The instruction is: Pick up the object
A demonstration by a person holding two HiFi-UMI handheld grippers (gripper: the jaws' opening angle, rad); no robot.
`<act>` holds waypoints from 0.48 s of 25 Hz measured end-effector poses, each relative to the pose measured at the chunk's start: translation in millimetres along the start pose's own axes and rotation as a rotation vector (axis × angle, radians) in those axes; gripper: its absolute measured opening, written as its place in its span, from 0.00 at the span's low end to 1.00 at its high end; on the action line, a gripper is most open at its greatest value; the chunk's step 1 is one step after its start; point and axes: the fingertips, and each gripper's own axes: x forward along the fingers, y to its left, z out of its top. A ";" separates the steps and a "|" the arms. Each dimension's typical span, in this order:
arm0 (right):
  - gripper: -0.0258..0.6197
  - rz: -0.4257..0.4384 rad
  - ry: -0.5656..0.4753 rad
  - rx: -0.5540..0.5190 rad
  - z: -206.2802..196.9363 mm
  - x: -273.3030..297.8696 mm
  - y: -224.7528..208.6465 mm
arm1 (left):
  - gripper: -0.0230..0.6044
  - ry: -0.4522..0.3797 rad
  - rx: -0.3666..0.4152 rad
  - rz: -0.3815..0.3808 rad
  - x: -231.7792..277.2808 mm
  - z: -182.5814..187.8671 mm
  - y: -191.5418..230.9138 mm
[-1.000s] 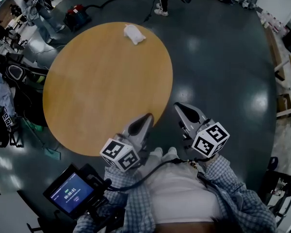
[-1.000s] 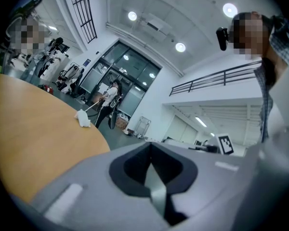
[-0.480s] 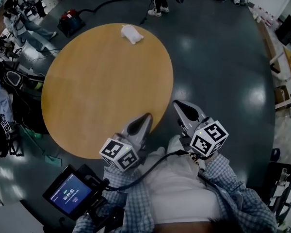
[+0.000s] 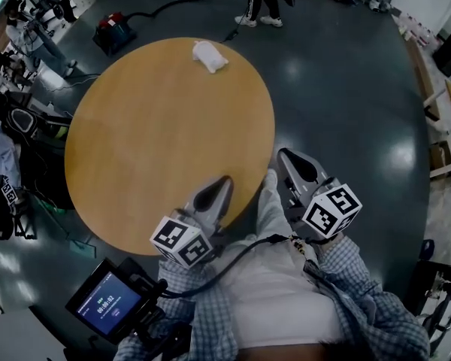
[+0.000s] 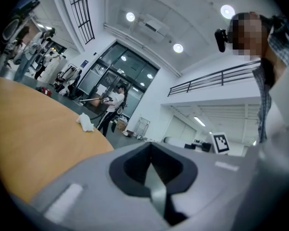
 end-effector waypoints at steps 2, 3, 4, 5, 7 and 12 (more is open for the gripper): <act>0.05 0.011 -0.002 0.003 8.6 9.5 -6.0 | 0.04 -0.020 -0.001 0.007 3.4 2.2 8.2; 0.05 0.015 -0.001 -0.002 14.7 11.3 -8.1 | 0.04 -0.023 -0.003 0.014 5.1 3.8 8.7; 0.05 0.018 0.002 -0.010 21.4 12.4 -11.0 | 0.04 -0.023 -0.006 0.022 7.8 5.6 7.8; 0.05 0.021 0.008 -0.018 27.6 14.4 -15.7 | 0.04 -0.022 -0.008 0.030 12.3 7.3 7.1; 0.05 0.027 0.030 -0.027 34.0 26.4 -32.2 | 0.04 -0.028 -0.016 0.052 26.7 9.7 15.0; 0.05 0.049 0.126 -0.024 17.6 107.0 -80.4 | 0.04 -0.055 -0.062 0.138 67.7 18.5 85.9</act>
